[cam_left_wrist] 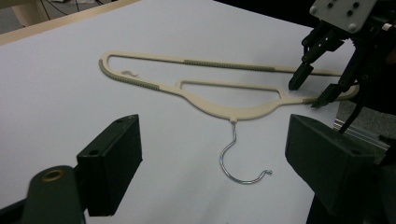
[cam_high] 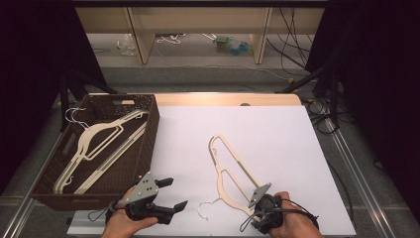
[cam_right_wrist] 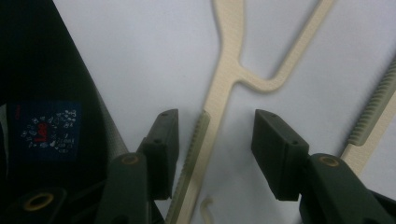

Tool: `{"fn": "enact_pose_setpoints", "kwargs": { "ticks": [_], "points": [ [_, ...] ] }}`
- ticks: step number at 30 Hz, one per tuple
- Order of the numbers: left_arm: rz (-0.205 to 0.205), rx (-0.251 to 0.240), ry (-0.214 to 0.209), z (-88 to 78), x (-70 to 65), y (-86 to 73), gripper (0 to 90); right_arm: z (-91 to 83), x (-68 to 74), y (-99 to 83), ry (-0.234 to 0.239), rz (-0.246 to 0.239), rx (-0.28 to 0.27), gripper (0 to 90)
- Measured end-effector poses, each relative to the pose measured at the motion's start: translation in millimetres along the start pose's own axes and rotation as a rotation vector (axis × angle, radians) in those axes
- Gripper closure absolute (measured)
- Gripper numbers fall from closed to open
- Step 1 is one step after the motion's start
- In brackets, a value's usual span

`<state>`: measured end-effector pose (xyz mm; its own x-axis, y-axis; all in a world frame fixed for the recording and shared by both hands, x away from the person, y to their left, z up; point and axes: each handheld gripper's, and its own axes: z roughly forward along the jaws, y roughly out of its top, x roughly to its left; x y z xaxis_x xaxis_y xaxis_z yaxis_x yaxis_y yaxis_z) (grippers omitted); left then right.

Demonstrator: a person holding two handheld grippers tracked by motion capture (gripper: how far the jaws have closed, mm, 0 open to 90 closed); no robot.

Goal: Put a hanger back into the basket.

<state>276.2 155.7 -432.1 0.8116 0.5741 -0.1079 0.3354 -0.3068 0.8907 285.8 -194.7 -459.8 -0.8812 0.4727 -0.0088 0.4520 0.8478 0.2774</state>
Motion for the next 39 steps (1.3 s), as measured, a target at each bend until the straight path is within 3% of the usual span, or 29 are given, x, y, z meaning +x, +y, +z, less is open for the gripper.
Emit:
{"fn": "enact_pose_setpoints", "kwargs": {
  "ticks": [11,15,22,27,28,30,32,35,39],
  "points": [
    [0.003,0.012,0.007,-0.2,-0.4,-1.1,19.0,-1.3,-8.7,5.6,0.007,-0.016,0.056,73.7],
    [0.015,0.021,0.005,0.6,-0.9,-2.3,19.1,-1.5,-12.7,6.4,0.032,-0.020,0.066,74.6],
    [0.016,0.019,0.006,0.9,0.0,-2.0,19.3,-2.3,-15.7,6.1,0.048,-0.131,0.068,75.0],
    [0.025,0.025,0.006,0.5,0.8,-2.3,20.6,-3.8,-18.4,3.7,0.040,-0.148,0.074,77.8],
    [0.012,0.022,0.009,0.6,0.6,-2.1,20.7,-4.4,-18.7,3.3,0.045,-0.130,0.078,78.3],
    [0.033,0.023,0.007,0.7,2.3,-1.8,20.6,-4.4,-20.0,2.5,0.046,-0.127,0.075,78.7],
    [0.020,0.026,0.009,0.6,1.3,-2.7,20.6,-4.0,-20.8,3.1,0.049,-0.125,0.080,78.8],
    [0.014,0.021,0.010,1.4,1.5,-1.9,20.6,-3.5,-21.6,6.0,0.048,-0.056,0.111,79.3],
    [0.017,0.025,0.005,2.2,0.8,-2.5,20.6,-2.4,-17.1,10.3,0.021,-0.042,0.137,78.7]
  ]
}}
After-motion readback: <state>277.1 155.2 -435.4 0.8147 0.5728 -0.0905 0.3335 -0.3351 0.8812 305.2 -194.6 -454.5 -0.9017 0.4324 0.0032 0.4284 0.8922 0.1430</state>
